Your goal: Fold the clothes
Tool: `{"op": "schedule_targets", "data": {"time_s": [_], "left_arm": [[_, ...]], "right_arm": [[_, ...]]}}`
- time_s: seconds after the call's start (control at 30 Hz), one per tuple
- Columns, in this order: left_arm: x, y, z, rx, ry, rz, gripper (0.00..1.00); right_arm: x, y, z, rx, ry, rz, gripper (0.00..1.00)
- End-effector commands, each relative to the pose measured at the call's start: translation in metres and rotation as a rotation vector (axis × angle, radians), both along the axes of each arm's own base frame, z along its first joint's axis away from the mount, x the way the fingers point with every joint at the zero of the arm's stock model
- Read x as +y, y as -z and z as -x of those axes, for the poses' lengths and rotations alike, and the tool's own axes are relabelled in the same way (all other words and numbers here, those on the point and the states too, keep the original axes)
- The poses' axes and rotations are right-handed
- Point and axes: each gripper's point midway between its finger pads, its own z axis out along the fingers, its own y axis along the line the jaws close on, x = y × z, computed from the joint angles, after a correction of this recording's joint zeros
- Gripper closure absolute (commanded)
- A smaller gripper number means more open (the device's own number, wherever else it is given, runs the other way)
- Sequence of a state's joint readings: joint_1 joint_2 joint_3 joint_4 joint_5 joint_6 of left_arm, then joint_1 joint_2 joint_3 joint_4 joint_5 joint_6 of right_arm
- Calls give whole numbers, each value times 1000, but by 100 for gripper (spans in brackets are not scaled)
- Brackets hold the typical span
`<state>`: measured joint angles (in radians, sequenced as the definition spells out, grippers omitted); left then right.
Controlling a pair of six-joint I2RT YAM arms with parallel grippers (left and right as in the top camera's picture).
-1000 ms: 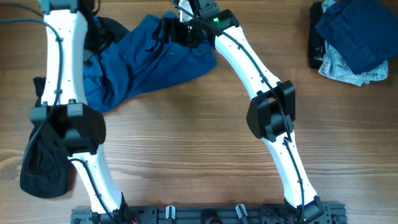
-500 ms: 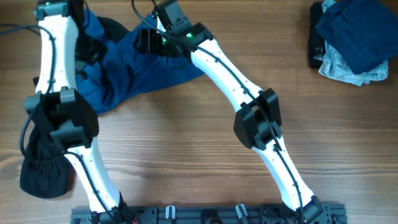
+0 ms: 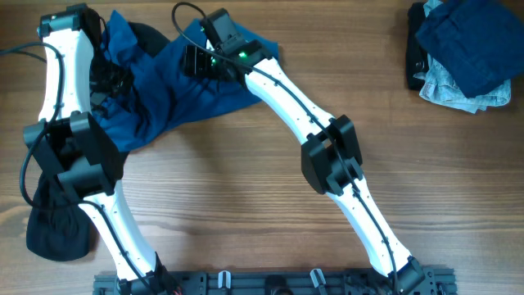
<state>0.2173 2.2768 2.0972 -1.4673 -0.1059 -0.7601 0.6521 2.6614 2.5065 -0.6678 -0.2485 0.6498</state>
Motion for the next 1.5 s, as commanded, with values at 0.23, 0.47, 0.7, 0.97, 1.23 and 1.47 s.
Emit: {"op": "schedule_targets", "data": {"time_s": [0.23,0.47,0.7,0.97,1.23,1.47], "left_arm": [[-2,2,5,21,19,12,25],[-2,2,5,25,22,13,25],[-6,2,3,18,102,48,27],[-48,3,-16,-54,296,173,31],[-113,3,-28,-70,452,171,20],[-168,-1,-10,-10,604,186,16]], "right_arm": [[11,39,6,16,36,50,16],[6,59,1,24,81,73,43],[-10,27,-17,-18,123,53,96],[-158,-90,-32,47,383,136,96],[-285,-135,52,283,544,380,96],[-336,-118,65,345,530,541,96]]}}
